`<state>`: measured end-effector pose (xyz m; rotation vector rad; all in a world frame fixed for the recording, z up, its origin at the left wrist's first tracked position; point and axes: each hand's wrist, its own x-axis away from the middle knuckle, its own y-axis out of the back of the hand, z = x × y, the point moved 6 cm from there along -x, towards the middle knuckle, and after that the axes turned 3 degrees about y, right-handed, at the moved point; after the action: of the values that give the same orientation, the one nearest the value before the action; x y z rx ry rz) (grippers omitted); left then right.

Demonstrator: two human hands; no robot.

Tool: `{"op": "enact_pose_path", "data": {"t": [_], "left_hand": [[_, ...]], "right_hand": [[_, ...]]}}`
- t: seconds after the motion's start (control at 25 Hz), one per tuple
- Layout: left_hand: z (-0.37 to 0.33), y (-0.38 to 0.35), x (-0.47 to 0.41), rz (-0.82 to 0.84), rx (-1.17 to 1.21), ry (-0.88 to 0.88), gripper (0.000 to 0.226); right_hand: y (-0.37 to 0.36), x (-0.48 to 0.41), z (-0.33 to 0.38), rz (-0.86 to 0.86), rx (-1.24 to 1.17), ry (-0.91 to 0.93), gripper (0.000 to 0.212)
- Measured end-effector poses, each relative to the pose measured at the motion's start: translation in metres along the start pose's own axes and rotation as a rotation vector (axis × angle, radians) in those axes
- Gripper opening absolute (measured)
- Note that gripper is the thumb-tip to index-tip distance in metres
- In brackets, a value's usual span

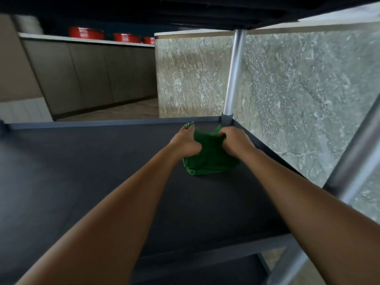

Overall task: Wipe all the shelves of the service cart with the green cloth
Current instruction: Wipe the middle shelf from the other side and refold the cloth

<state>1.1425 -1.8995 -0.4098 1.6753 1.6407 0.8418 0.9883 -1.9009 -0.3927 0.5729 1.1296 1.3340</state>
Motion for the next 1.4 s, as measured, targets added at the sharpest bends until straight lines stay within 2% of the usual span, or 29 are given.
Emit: {"op": "enact_pose_path", "data": {"t": [0.16, 0.24, 0.32, 0.4, 0.48, 0.56, 0.68, 0.76, 0.84, 0.96, 1.04, 1.12, 1.24, 1.32, 1.4], "left_hand": [[-0.026, -0.013, -0.016, 0.023, 0.186, -0.038, 0.102], [-0.039, -0.019, -0.021, 0.013, 0.357, -0.025, 0.098], [-0.042, -0.030, -0.026, 0.006, 0.436, 0.048, 0.083], [-0.034, -0.037, -0.027, -0.002, 0.507, 0.151, 0.056], [-0.023, -0.038, -0.028, 0.013, 0.634, 0.213, 0.031], [-0.016, -0.035, -0.031, 0.013, 0.804, 0.270, 0.025], [-0.007, -0.026, -0.031, -0.080, 1.050, 0.367, 0.034], [0.000, -0.023, -0.033, -0.119, 1.069, 0.366, 0.050], [-0.003, -0.021, -0.032, -0.095, 0.990, 0.265, 0.052], [-0.013, -0.016, -0.026, -0.032, 0.893, 0.123, 0.041], [-0.010, -0.006, -0.019, -0.034, 0.576, 0.017, 0.027], [0.006, 0.005, -0.010, -0.021, 0.098, -0.087, 0.029], [0.053, 0.024, 0.006, 0.084, -0.372, -0.052, 0.029], [0.082, 0.040, 0.017, 0.123, -0.492, 0.026, 0.034], [0.096, 0.047, 0.025, 0.116, -0.487, 0.049, 0.048]], "right_hand": [[0.019, -0.019, -0.024, -0.117, 0.061, -0.084, 0.034], [0.026, -0.030, -0.037, -0.135, 0.203, -0.144, 0.033], [0.018, -0.038, -0.046, -0.058, 0.344, -0.123, 0.033], [-0.006, -0.041, -0.045, 0.083, 0.267, 0.006, 0.027], [-0.031, -0.037, -0.038, 0.231, 0.084, 0.070, 0.043], [-0.047, -0.037, -0.033, 0.303, -0.011, 0.020, 0.066], [-0.062, -0.035, -0.028, 0.397, 0.112, -0.060, 0.104], [-0.066, -0.033, -0.027, 0.458, 0.170, -0.054, 0.120], [-0.068, -0.034, -0.028, 0.470, 0.187, -0.052, 0.116], [-0.070, -0.039, -0.026, 0.339, 0.203, -0.083, 0.087], [-0.072, -0.041, -0.024, 0.282, 0.224, -0.118, 0.070], [-0.074, -0.041, -0.024, 0.279, 0.212, -0.170, 0.063], [-0.073, -0.040, -0.024, 0.254, 0.242, -0.207, 0.061], [-0.073, -0.038, -0.022, 0.225, 0.253, -0.224, 0.062], [-0.071, -0.035, -0.021, 0.216, 0.240, -0.253, 0.063]]}}
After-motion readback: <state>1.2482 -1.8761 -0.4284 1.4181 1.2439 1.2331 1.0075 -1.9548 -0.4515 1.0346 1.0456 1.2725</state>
